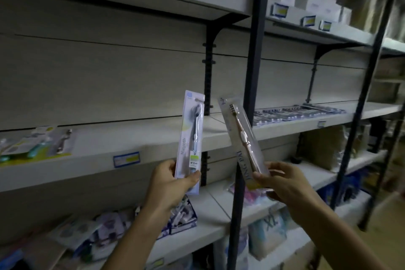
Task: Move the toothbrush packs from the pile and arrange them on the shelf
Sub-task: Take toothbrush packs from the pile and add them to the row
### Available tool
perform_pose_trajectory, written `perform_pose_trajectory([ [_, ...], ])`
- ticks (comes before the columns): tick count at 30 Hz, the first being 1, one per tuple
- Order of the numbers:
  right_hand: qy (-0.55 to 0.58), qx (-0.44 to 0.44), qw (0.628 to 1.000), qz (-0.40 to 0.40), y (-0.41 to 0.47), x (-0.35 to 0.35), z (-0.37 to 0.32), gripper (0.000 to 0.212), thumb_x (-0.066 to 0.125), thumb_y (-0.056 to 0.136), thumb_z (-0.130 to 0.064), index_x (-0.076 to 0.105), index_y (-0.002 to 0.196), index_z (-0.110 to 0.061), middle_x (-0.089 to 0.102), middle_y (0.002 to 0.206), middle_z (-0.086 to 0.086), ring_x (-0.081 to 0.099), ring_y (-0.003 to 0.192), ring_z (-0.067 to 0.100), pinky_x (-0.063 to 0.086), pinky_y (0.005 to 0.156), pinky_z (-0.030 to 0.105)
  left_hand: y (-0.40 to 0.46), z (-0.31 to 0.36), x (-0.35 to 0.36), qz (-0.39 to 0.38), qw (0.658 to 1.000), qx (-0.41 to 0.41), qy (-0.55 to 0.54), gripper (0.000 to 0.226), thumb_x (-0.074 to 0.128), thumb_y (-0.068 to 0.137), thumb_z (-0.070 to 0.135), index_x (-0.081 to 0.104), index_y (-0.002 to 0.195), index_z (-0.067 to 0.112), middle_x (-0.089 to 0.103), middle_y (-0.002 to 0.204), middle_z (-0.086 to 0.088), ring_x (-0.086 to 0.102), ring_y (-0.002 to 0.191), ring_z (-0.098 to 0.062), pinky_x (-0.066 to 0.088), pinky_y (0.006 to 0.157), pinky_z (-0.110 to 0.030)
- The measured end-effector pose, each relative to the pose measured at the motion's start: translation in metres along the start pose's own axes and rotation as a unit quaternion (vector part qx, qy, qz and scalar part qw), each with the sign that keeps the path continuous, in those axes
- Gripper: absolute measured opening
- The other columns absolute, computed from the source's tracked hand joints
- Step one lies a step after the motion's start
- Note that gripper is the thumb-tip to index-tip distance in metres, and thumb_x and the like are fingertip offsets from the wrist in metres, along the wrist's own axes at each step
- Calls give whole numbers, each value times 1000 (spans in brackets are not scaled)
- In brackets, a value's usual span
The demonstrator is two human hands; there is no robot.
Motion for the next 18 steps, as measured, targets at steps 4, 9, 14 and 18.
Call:
perform_pose_trajectory([
  [4, 11, 11, 999, 29, 3, -49, 15, 25, 71, 80, -9, 59, 101, -15, 66, 100, 8, 64, 88, 21, 46, 65, 29, -5, -2, 57, -37, 999, -13, 6, 27, 78, 75, 7, 62, 97, 11, 70, 92, -2, 66, 79, -14, 51, 61, -20],
  [9, 22, 27, 997, 63, 14, -102, 31, 28, 71, 80, -10, 58, 105, -16, 66, 98, 5, 62, 88, 18, 45, 65, 29, 1, -4, 127, -85, 996, -11, 8, 25, 79, 73, 7, 62, 90, 15, 70, 86, 0, 68, 74, -11, 54, 59, -19],
  [14, 15, 30, 994, 100, 48, -149, 44, 29, 73, 78, -14, 59, 104, -14, 68, 96, 7, 65, 89, 21, 49, 71, 32, 24, -5, 187, -114, 993, -5, 6, 26, 82, 71, 13, 65, 90, 12, 73, 85, -5, 70, 75, -19, 58, 70, -34],
  [18, 7, 26, 994, 103, 92, -179, 50, 32, 75, 77, -16, 60, 104, -13, 67, 97, 10, 62, 82, 21, 44, 61, 29, 55, -3, 237, -133, 991, 0, -4, 31, 83, 69, 15, 65, 94, 9, 74, 86, -7, 72, 77, -23, 59, 76, -40],
])
Point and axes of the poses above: each hand's wrist, its own y-axis towards the middle knuckle, its own x-axis out of the palm, z = x × y, the point moved 5 cm from there along y, towards the middle knuckle
